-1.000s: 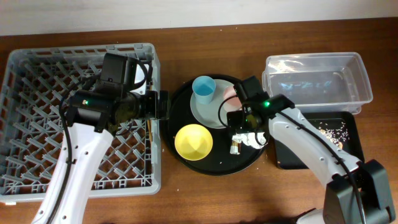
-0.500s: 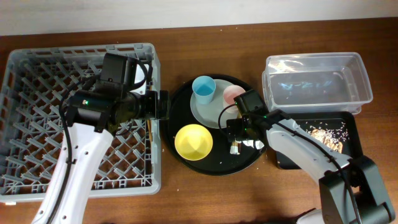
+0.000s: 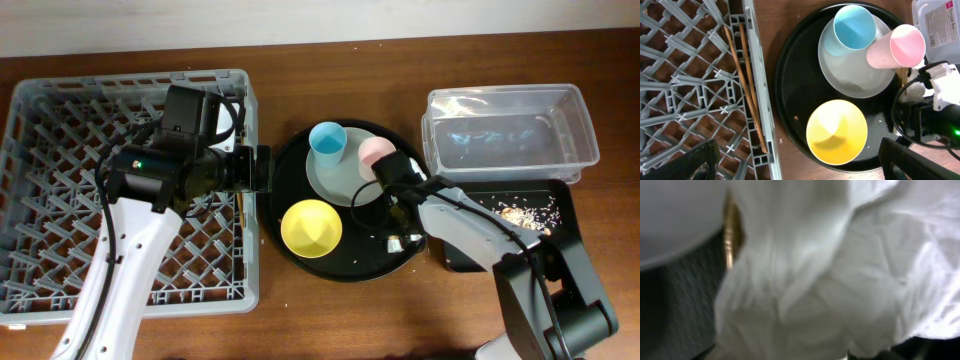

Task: Sort waste into correct bins and load items into the dishwasher rack
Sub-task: 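Grasp the crumpled tissue with the right gripper, then carry the tissue right and drop it into the clear bin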

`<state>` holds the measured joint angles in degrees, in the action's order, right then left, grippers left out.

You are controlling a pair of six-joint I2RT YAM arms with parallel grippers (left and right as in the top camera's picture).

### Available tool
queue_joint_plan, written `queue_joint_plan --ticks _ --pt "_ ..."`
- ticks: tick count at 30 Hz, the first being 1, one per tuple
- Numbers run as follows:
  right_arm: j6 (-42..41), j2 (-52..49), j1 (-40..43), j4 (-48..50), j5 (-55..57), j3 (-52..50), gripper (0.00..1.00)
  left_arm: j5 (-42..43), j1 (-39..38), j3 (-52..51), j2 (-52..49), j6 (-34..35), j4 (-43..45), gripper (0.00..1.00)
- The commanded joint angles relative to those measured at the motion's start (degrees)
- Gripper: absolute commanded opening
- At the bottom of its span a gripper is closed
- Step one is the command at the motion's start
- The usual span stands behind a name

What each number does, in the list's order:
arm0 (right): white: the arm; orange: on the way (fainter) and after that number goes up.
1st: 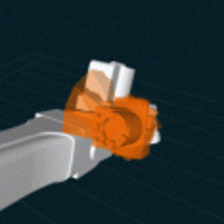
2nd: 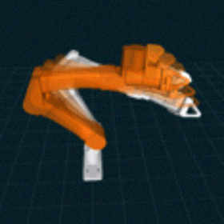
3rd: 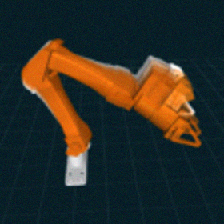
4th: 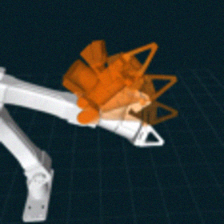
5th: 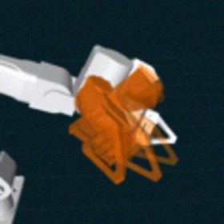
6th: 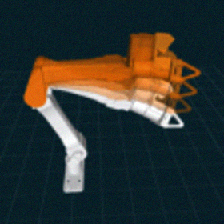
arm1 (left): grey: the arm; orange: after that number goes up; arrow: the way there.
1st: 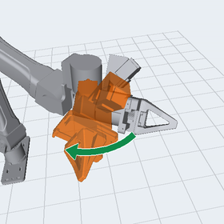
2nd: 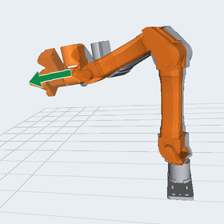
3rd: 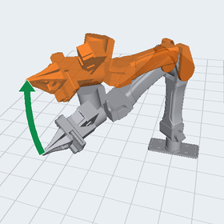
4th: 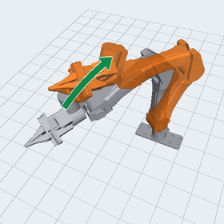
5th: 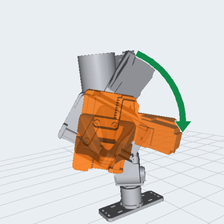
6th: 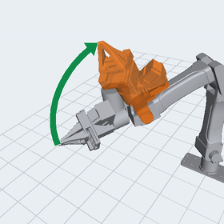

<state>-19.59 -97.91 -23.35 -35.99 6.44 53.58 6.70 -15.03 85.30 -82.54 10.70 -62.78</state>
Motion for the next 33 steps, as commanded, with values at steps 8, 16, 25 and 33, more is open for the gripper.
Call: queue_joint_plan --ticks 8,16,25,33 --pt "1.8 8.0 -0.2 -13.0 2.3 12.2 0.04 0.6 -0.2 0.7 0.0 -0.1 0.1 0.99" --pt "1.4 13.0 2.8 -19.4 5.3 23.7 0.04 0.6 -0.2 0.7 0.0 -0.1 0.1 0.99" --pt "-12.1 9.2 23.1 -10.6 4.2 24.4 0.04 0.6 -0.2 0.7 0.0 -0.1 0.1 0.99" --pt "-8.4 0.2 33.6 -2.9 -9.6 24.4 0.58 0.6 -0.2 0.7 0.0 -0.1 0.1 0.99"
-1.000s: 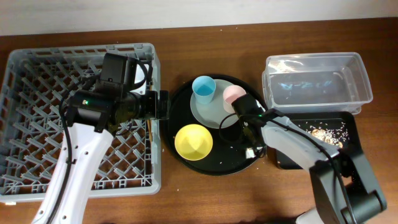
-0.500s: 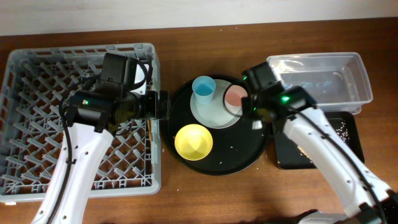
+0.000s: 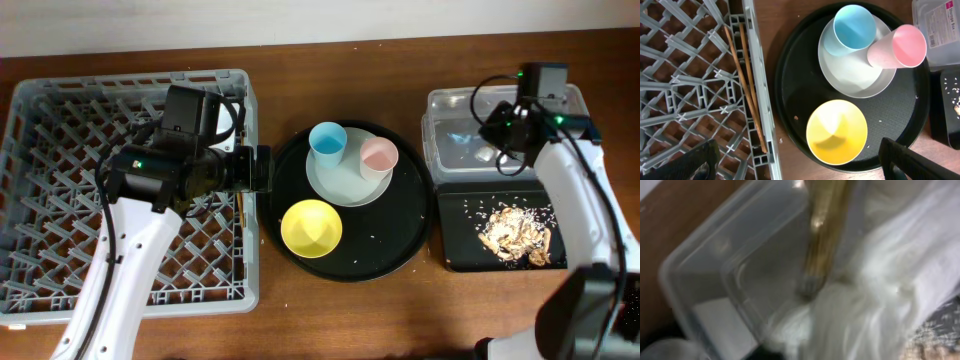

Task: Sort waste into correct bins and load items into the dishwasher rack
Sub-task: 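Carry the tissue right and drop it into the clear bin, then move the right gripper to the pink cup and grasp it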

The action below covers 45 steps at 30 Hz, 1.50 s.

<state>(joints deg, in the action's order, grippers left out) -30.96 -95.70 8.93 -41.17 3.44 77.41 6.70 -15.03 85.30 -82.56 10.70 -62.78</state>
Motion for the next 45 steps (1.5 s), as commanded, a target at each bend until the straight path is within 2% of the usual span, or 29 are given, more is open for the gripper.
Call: queue_joint_plan --ticks 1,4,10,14,17,20,26,31,36,42,45 --pt "6.8 -2.0 1.7 3.8 -8.9 0.6 0.73 0.6 -0.2 0.7 0.0 -0.1 0.1 0.99" --pt "12.3 -1.3 1.9 4.4 -11.3 1.6 0.80 0.6 -0.2 0.7 0.0 -0.1 0.1 0.99" --pt "16.0 2.9 1.1 -4.7 -16.3 9.5 0.77 0.6 -0.2 0.7 0.0 -0.1 0.1 0.99" --pt "24.4 6.5 -6.0 -16.3 -18.4 16.3 0.68 0.6 -0.2 0.7 0.0 -0.1 0.1 1.00" --pt "33.9 7.6 -15.1 -21.6 -17.8 16.7 0.63 0.6 -0.2 0.7 0.0 -0.1 0.1 0.99" --pt "40.3 6.4 -23.1 -23.1 -14.1 15.4 0.63 0.6 -0.2 0.7 0.0 -0.1 0.1 0.99" --pt "39.6 3.0 -30.7 -22.8 -10.0 15.2 0.61 0.6 -0.2 0.7 0.0 -0.1 0.1 1.00" --pt "39.8 -1.9 -31.0 -19.9 -6.7 15.0 0.35 0.6 -0.2 0.7 0.0 -0.1 0.1 0.99" --pt "42.4 -9.3 -31.1 -18.8 -7.5 15.0 0.35 0.6 -0.2 0.7 0.0 -0.1 0.1 1.00" --pt "44.3 -16.9 -31.0 -16.0 -7.2 15.0 0.40 0.6 -0.2 0.7 0.0 -0.1 0.1 1.00" --pt "44.3 -18.9 -31.0 -15.4 -7.2 15.0 0.37 0.6 -0.2 0.7 0.0 -0.1 0.1 0.99"
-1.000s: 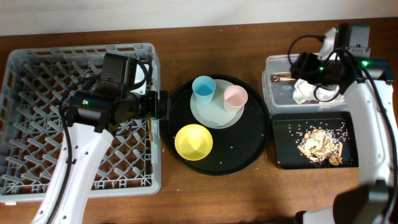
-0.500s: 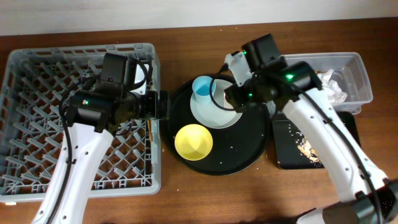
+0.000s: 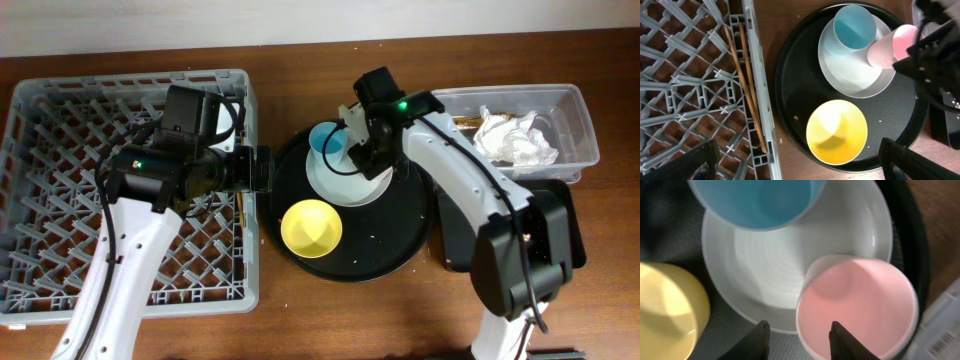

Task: Sort waste into correct bins and load items into the dishwasher rack
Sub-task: 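Move the right gripper to the pink cup and grasp it, then lift the pink cup and swing it toward the left gripper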

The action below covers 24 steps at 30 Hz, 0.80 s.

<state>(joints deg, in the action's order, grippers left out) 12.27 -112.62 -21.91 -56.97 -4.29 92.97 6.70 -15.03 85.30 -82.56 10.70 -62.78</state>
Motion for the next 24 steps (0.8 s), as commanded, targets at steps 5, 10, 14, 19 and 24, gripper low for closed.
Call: queue_joint_plan --ticks 5,10,14,19,24 --pt "1.0 -2.2 -0.2 0.5 0.5 -0.5 0.20 0.6 -0.2 0.7 0.0 -0.1 0.1 0.99" --pt "1.0 -2.2 -0.2 -0.4 0.5 -0.6 0.20 0.6 -0.2 0.7 0.0 -0.1 0.1 0.99" --pt "1.0 -2.2 -0.2 -0.3 0.5 -1.0 0.21 0.6 -0.2 0.7 0.0 -0.1 0.1 0.99" --pt "1.0 -2.2 -0.2 -0.2 0.5 -1.4 0.19 0.6 -0.2 0.7 0.0 -0.1 0.1 0.99" --pt "1.0 -2.2 -0.2 -0.2 0.5 -1.5 0.04 0.6 -0.2 0.7 0.0 -0.1 0.1 0.99"
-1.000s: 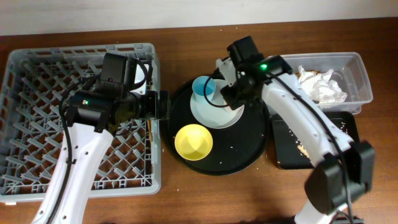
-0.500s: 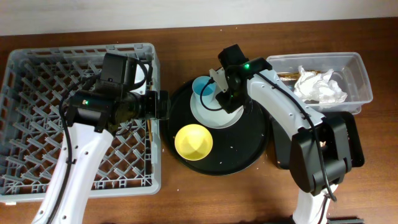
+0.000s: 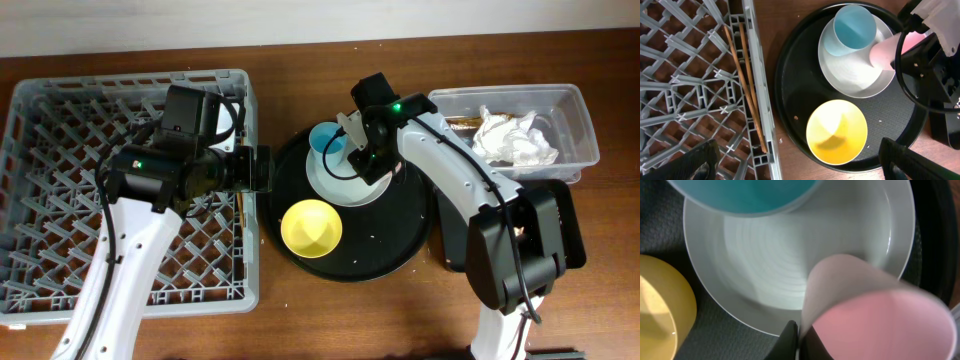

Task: Sort waste into correct bins and load items into the dishwasher rack
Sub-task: 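Lift the pink cup and swing it toward the left gripper, then grasp the pink cup with the left gripper from the right gripper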

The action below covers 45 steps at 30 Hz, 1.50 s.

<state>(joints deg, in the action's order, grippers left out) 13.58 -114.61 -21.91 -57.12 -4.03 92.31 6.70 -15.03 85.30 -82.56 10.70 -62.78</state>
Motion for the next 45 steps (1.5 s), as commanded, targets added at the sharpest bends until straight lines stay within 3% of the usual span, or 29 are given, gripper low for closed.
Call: queue_joint_plan --ticks 1,4,12,16,20,24,27,29,30,33,35,38,45 --pt "-0.3 -0.2 -0.2 0.0 0.2 -0.8 0.04 0.6 -0.2 0.7 0.0 -0.1 0.1 0.99" --pt "-0.3 0.8 -0.2 -0.9 -1.0 1.2 0.04 0.6 -0.2 0.7 0.0 -0.1 0.1 0.99" --pt "-0.6 12.6 0.3 -20.4 -1.7 21.1 0.04 0.6 -0.2 0.7 0.0 -0.1 0.1 0.99" --pt "-2.5 19.0 3.4 -24.2 -3.0 23.5 0.04 0.6 -0.2 0.7 0.0 -0.1 0.1 0.99" --pt "-2.4 23.9 10.2 -26.0 -13.8 23.5 0.04 0.6 -0.2 0.7 0.0 -0.1 0.1 0.99" --pt "3.5 24.9 19.2 -30.9 -26.4 23.4 0.04 0.7 -0.2 0.7 0.0 -0.1 0.1 0.99" --pt "10.2 24.6 24.1 -34.8 -34.2 23.3 0.04 7.0 -0.2 0.7 0.0 -0.1 0.2 0.99" --pt "14.1 24.5 27.1 -36.9 -39.5 23.3 0.04 17.7 -0.2 0.7 0.0 -3.7 2.7 0.99" --pt "16.0 24.5 28.4 -37.7 -42.4 23.3 0.04 24.2 -0.2 0.7 0.0 -8.2 4.1 0.99" --pt "21.2 24.6 31.1 -40.2 -52.1 22.8 0.04 56.9 -0.2 0.7 0.0 -25.1 7.3 0.99" --pt "21.2 24.6 30.6 -40.2 -56.2 22.3 0.04 66.3 -0.2 0.7 0.0 -26.9 8.4 0.99" --pt "22.2 24.6 26.5 -40.2 -63.9 21.7 0.04 70.4 -0.2 0.7 0.0 -26.9 11.4 0.99" --pt "23.3 24.5 16.1 -38.0 -64.7 21.7 0.04 70.5 -0.3 0.7 0.0 -26.8 15.2 0.99"
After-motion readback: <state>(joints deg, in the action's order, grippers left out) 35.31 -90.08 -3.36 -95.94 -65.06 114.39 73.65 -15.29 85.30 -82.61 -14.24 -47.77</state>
